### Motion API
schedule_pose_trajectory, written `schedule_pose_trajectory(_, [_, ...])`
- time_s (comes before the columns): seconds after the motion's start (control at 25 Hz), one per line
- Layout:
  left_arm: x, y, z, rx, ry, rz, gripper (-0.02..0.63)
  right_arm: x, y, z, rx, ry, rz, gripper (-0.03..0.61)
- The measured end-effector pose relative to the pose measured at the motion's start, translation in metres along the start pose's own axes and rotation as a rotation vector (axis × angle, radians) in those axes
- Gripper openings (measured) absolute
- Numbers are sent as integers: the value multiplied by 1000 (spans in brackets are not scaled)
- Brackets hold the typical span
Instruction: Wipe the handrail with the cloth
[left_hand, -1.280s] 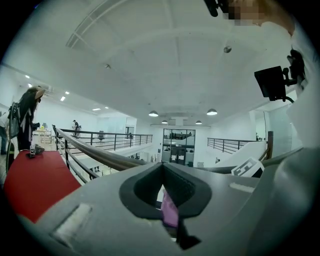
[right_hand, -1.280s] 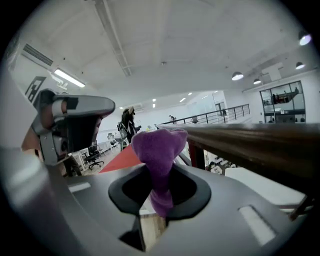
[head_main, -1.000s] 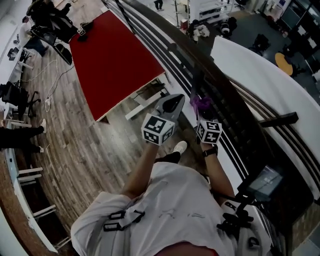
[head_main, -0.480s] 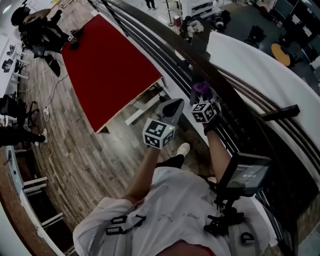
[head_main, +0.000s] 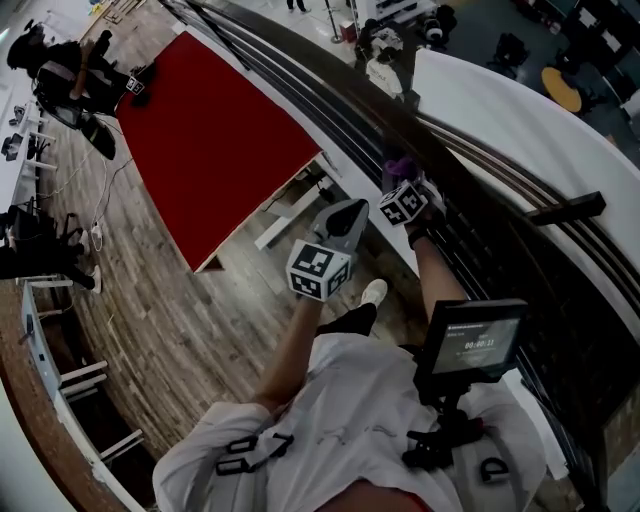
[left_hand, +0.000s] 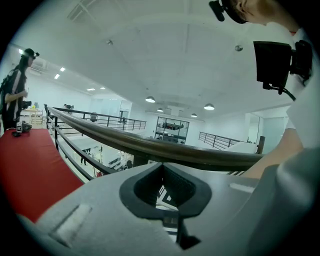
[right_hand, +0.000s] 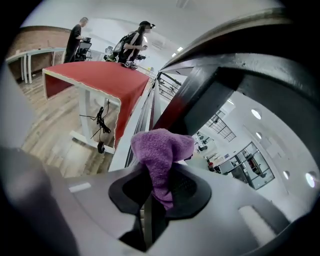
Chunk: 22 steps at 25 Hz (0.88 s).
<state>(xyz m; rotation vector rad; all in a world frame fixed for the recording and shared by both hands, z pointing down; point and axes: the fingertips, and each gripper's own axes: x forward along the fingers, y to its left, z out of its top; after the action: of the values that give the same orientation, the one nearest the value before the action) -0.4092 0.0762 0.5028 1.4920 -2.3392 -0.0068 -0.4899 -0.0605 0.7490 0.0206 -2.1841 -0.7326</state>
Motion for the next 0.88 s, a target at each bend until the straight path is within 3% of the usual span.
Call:
schedule_pose_trajectory(0.48, [15, -5, 12, -6, -10, -51, -2, -16, -13, -34, 65, 69, 32, 71])
schedule_pose_trajectory(0.88, [18, -31, 15, 6, -8, -125, -2, -51, -7, -69, 91, 109, -3, 71])
